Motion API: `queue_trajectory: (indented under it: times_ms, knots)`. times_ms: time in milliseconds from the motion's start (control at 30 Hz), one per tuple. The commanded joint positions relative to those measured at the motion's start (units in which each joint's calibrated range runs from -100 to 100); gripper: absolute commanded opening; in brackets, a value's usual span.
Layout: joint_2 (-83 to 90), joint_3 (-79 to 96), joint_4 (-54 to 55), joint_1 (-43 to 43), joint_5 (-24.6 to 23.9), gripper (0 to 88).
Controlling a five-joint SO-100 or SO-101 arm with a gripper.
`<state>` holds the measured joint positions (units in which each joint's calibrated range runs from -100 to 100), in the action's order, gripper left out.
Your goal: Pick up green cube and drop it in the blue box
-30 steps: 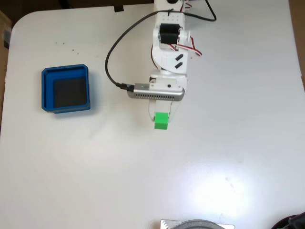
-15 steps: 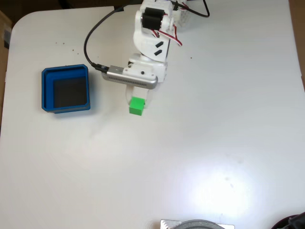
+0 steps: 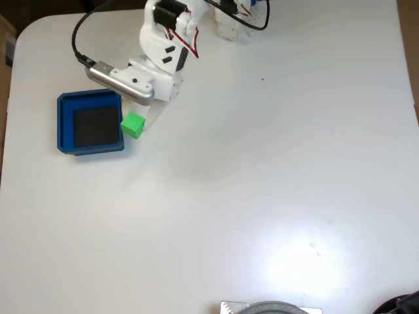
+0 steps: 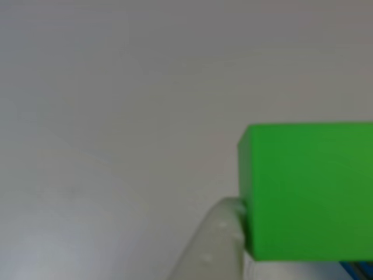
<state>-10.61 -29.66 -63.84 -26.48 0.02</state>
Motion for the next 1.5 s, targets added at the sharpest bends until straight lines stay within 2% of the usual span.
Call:
queue_trajectory:
  times_ms: [0, 200, 600, 733, 967, 1467]
  knots:
    - [2.9, -1.2, -0.1, -2.8, -2.1, 1.2]
    - [0.7, -1.1, -0.1, -7.0, -4.4, 1.2]
    - [-10.4, -1.7, 0.4, -13.4, -4.2, 1.2]
    - [-13.4, -1.8, 1.6, -13.9, -4.2, 1.2]
    - [-18.0, -1.7, 11.9, -14.1, -4.1, 1.2]
    - [-19.3, -1.2, 12.0, -17.7, -4.1, 1.2]
